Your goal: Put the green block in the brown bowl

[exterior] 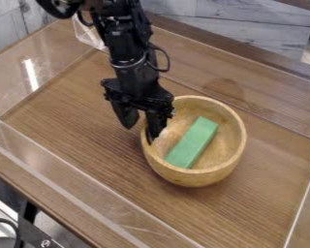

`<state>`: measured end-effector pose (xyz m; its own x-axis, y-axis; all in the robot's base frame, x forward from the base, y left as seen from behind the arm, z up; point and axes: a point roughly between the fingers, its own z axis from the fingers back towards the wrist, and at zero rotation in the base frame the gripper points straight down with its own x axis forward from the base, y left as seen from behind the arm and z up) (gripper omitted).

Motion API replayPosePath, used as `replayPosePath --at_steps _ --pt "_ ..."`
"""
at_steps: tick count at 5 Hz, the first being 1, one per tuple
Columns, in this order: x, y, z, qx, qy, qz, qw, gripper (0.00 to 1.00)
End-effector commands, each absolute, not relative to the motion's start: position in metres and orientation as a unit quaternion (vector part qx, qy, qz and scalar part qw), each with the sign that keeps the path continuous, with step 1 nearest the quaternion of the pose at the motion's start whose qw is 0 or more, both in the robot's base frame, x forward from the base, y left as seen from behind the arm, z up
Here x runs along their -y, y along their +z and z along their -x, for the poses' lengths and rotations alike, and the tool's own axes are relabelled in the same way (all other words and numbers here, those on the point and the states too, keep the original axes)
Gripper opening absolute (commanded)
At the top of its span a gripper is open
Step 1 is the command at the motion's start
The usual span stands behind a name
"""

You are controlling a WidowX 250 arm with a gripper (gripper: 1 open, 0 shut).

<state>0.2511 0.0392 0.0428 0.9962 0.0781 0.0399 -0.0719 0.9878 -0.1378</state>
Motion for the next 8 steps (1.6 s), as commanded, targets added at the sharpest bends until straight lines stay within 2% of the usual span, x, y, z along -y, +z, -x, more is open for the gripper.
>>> replayPosePath --at_steps 1,4,8 --pt "-0.047 0.053 -0.261 0.043 0.042 0.065 0.996 0.0" --pt "-0.047 0.069 -0.257 0.012 0.047 0.073 0.996 0.0" --pt "-0.046 0.085 -0.258 0.002 0.045 0.087 0.995 0.0"
